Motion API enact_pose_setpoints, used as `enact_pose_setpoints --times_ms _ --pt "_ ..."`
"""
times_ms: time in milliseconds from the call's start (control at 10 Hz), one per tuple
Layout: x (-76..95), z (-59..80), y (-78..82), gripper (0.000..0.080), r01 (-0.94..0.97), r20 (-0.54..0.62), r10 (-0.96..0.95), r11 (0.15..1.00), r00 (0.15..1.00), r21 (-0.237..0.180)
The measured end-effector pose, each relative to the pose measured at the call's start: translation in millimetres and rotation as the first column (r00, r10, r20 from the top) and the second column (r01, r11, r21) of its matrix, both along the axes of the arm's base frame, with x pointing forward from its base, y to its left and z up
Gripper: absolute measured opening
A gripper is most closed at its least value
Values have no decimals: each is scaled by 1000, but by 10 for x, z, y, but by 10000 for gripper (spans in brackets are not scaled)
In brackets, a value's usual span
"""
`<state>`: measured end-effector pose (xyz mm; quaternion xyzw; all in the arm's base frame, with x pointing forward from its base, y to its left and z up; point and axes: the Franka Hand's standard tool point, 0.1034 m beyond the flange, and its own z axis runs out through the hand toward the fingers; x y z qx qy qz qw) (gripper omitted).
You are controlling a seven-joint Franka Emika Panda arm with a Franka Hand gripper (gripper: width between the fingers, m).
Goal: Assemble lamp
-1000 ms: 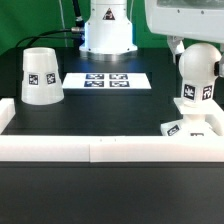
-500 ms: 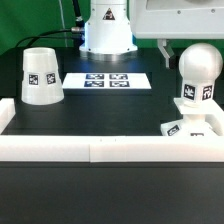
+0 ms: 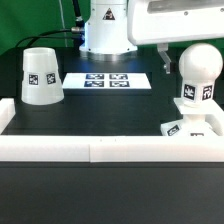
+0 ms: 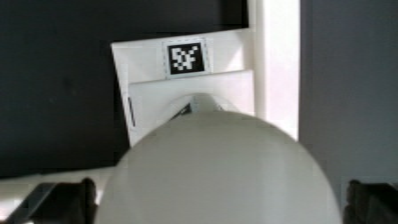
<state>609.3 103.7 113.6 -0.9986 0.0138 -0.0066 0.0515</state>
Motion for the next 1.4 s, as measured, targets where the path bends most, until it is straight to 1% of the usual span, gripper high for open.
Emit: enact_pose_setpoints --times_ms 200,300,600,700,1000,1100,1200,1300,1400 --pt "5 7 30 698 -182 19 182 983 983 -29" --pt "8 8 33 698 -290 27 291 956 956 -43" --pt "11 6 -1 698 -504 39 506 862 861 -54" --pt "9 3 7 698 -525 39 527 850 849 -55" --pt "9 1 -19 698 -653 39 657 754 753 -72" --pt "8 1 -9 698 -669 34 673 738 739 -81" --pt "13 3 -28 698 -718 28 723 690 690 -94" --pt "20 11 -42 698 -748 26 752 657 658 -97" --pt "23 19 -15 698 -744 18 749 660 662 -106"
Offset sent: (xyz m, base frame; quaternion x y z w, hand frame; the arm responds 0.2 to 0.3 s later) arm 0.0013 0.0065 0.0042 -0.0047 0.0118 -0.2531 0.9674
